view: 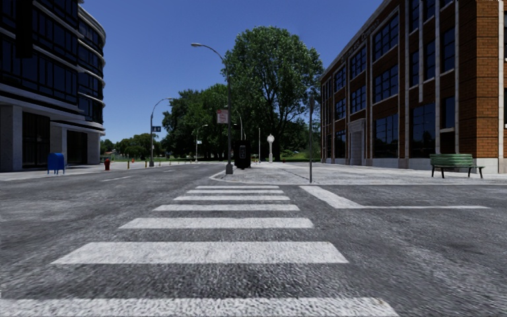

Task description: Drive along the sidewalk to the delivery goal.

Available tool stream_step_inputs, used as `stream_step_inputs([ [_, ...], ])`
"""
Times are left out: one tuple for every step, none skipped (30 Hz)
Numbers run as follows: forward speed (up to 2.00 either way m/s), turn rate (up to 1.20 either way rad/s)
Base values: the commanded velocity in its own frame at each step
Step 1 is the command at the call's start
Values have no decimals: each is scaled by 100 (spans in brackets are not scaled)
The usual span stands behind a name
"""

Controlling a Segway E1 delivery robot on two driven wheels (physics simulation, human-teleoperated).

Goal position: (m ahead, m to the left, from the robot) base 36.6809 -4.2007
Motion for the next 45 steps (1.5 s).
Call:
stream_step_inputs([
  [200, 0],
  [200, 0],
  [200, 0],
  [200, 0],
  [200, 0],
  [200, 0],
  [200, 0],
  [200, 0],
  [200, 0],
  [200, 0],
  [200, 0],
  [200, 0],
  [200, 0],
  [200, 0],
  [200, 0],
  [200, 0],
  [200, 0],
  [200, 0],
  [200, 0],
  [200, 0],
  [200, 0],
  [200, 0],
  [200, 0],
  [200, 0],
  [200, 0],
  [200, 0],
  [200, 0],
  [200, 0],
  [200, 0],
  [200, 0],
  [199, 0],
  [198, 0],
  [198, 0],
  [198, 0],
  [198, 0],
  [198, 0],
  [198, 0],
  [198, 0],
  [198, 0],
  [198, 0],
  [200, 0],
  [200, 0],
  [200, 0],
  [200, 0],
  [200, 0],
])
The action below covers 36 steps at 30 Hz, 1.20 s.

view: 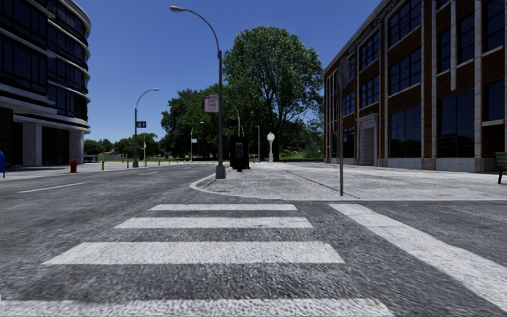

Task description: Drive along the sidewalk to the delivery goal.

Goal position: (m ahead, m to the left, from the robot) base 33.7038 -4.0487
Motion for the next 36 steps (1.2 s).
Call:
stream_step_inputs([
  [200, 0],
  [200, 0],
  [200, 0],
  [200, 0],
  [200, 3],
  [200, 7],
  [200, 11],
  [200, 22],
  [200, 22],
  [200, 26],
  [200, 27],
  [200, 27],
  [200, 28],
  [200, 28],
  [200, 28],
  [200, 28],
  [200, 28],
  [200, 23],
  [200, 0],
  [200, 0],
  [200, 0],
  [200, 0],
  [200, 0],
  [200, 0],
  [200, 0],
  [200, 0],
  [200, 0],
  [200, 0],
  [200, 0],
  [200, 0],
  [200, 0],
  [200, 0],
  [200, 0],
  [200, 0],
  [200, 0],
  [200, 0],
])
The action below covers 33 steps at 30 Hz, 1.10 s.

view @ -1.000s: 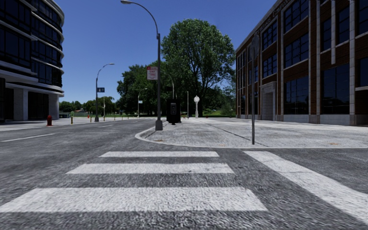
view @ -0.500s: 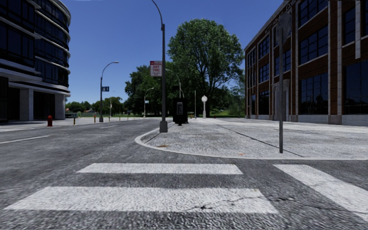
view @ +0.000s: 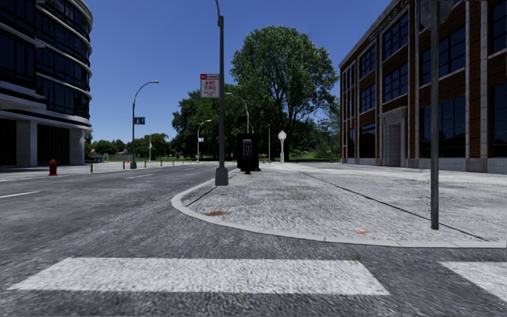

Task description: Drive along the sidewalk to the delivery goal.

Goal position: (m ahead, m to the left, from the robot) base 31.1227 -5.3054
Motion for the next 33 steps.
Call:
stream_step_inputs([
  [200, 0],
  [200, 0],
  [200, 0],
  [200, 0],
  [200, 0],
  [200, -2],
  [200, -2],
  [200, -4],
  [200, -5],
  [200, -8],
  [200, -15],
  [200, -23],
  [200, -37],
  [200, -37],
  [200, -37],
  [200, -37],
  [200, -37],
  [200, -37],
  [200, -37],
  [200, -41],
  [200, -47],
  [200, -57],
  [200, -63],
  [200, -64],
  [200, -64],
  [200, -64],
  [200, -64],
  [200, -64],
  [200, -64],
  [200, -64],
  [200, -64],
  [200, -64],
  [200, -64],
])
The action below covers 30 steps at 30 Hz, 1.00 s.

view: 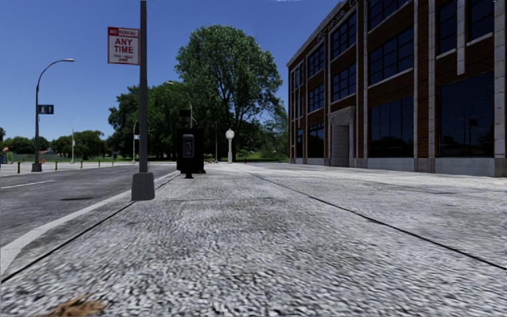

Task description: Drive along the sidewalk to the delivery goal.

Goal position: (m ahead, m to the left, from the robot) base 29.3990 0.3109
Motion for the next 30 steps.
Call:
stream_step_inputs([
  [200, -64],
  [200, -64],
  [200, -63],
  [200, -49],
  [200, -49],
  [200, -24],
  [200, -6],
  [200, 0],
  [200, 0],
  [200, 0],
  [200, 0],
  [200, 0],
  [200, 0],
  [200, 0],
  [200, 0],
  [200, 0],
  [200, 0],
  [200, 0],
  [200, 0],
  [200, 0],
  [200, 0],
  [200, 0],
  [200, 0],
  [200, 0],
  [200, 0],
  [200, 0],
  [200, 0],
  [200, 0],
  [200, 0],
  [200, 0],
])
